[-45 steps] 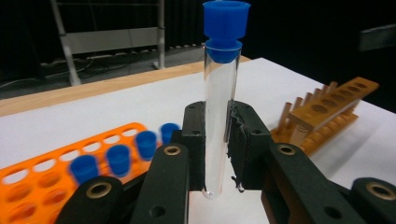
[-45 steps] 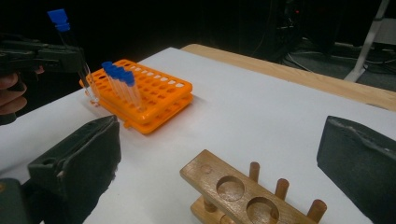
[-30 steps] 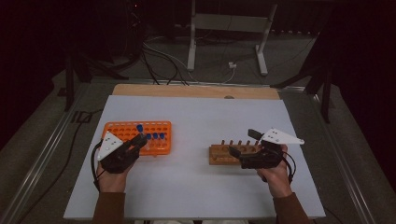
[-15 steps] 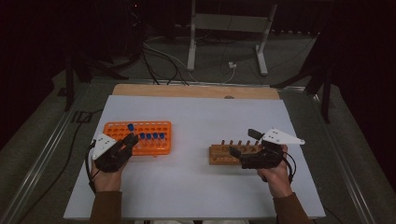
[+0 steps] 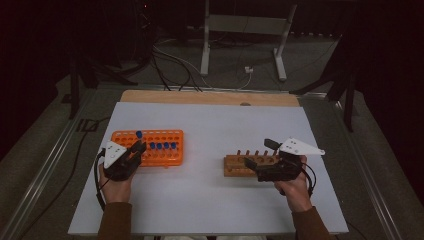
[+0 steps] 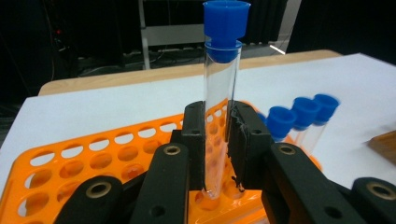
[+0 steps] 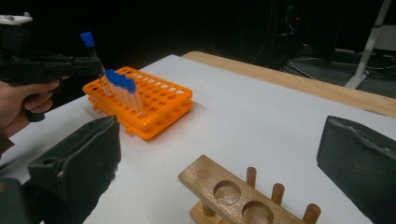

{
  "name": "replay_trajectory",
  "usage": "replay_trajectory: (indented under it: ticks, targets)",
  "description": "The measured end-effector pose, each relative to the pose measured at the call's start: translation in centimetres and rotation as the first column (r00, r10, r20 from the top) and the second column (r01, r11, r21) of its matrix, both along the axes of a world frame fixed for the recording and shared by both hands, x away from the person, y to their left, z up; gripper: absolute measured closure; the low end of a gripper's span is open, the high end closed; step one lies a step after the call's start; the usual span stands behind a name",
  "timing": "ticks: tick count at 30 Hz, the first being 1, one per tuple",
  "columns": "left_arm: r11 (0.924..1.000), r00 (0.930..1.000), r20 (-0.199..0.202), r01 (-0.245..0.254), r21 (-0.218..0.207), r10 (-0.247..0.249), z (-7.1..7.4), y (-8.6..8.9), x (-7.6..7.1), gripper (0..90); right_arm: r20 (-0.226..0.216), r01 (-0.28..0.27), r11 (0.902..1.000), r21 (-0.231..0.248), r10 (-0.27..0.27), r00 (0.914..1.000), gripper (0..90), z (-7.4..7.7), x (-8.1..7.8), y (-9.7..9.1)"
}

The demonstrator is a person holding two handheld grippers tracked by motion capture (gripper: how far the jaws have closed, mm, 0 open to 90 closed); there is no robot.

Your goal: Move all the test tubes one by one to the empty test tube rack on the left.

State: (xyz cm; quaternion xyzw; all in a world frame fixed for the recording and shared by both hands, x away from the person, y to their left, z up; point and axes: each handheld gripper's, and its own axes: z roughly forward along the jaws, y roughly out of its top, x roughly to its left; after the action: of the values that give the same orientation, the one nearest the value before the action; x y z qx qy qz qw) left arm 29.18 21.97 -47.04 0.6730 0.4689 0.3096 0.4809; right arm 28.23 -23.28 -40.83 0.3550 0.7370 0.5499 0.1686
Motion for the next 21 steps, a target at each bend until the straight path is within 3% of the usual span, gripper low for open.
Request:
replay_trajectory:
  ticks: [14,21]
  targets:
    - [0.9999,0.9957,-0.093,-0.004,0.012,0.006,-2.6,-0.2,0.9,78.3,-0.003,0.006,1.0000,-0.002,-0.006,1.0000,0.3,-0.2,0.0,-0.4]
    - [0.9996,0.9940,-0.110,0.006,0.026,-0.003,-2.7,-0.1,0.7,78.6,-0.013,0.018,0.9998,0.000,-0.018,0.9998,0.3,-0.7,0.3,-1.1]
